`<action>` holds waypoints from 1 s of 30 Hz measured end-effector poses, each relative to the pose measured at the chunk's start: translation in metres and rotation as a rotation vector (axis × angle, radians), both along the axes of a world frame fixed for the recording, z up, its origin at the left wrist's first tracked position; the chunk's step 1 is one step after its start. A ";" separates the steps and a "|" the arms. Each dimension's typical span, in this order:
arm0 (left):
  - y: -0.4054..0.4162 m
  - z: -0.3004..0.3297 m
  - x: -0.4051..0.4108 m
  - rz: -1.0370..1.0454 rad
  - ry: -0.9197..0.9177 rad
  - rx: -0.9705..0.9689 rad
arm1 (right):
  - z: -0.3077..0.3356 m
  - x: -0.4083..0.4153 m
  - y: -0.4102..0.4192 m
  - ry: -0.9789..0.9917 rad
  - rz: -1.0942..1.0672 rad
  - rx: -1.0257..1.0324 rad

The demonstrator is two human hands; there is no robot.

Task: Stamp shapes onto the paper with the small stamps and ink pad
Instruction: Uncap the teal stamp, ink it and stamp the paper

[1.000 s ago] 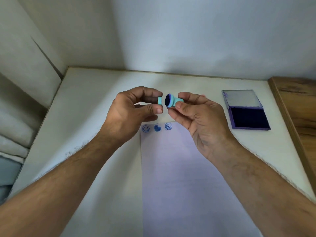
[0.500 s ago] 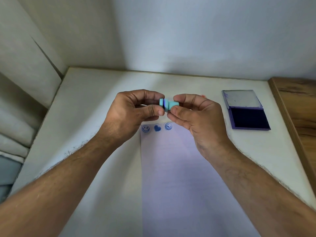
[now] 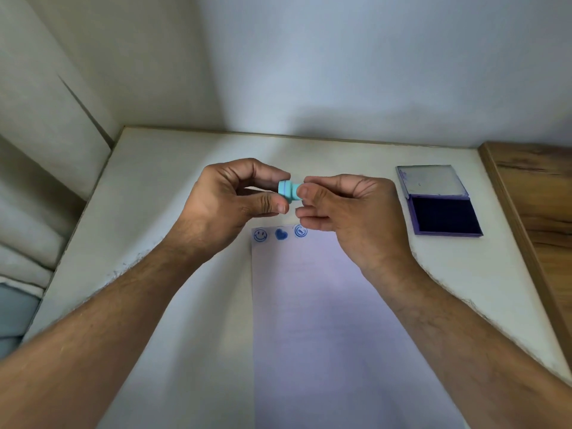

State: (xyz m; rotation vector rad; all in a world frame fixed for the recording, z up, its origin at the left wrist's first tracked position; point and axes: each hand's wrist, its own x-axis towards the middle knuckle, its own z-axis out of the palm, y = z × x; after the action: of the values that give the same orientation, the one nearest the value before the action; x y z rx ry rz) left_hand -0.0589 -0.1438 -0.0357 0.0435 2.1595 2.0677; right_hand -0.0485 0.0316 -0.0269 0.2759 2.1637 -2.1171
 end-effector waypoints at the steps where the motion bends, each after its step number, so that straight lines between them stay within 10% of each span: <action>1: 0.000 0.001 -0.001 0.003 0.007 -0.003 | 0.001 -0.001 -0.001 -0.007 -0.005 -0.013; 16: 0.007 0.012 0.001 0.096 -0.018 0.034 | 0.022 -0.009 -0.006 -0.055 -0.119 -0.063; 24: 0.002 -0.002 -0.005 0.218 -0.101 -0.110 | -0.003 -0.005 -0.006 0.485 -0.052 0.893; 30: 0.006 -0.005 -0.001 0.168 -0.073 -0.236 | -0.022 -0.001 -0.008 0.627 0.024 1.182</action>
State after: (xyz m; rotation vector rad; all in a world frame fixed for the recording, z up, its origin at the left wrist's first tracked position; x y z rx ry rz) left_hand -0.0602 -0.1381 -0.0409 -0.2440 2.4180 1.8459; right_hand -0.0493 0.0241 -0.0491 -0.4048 3.4764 -0.6618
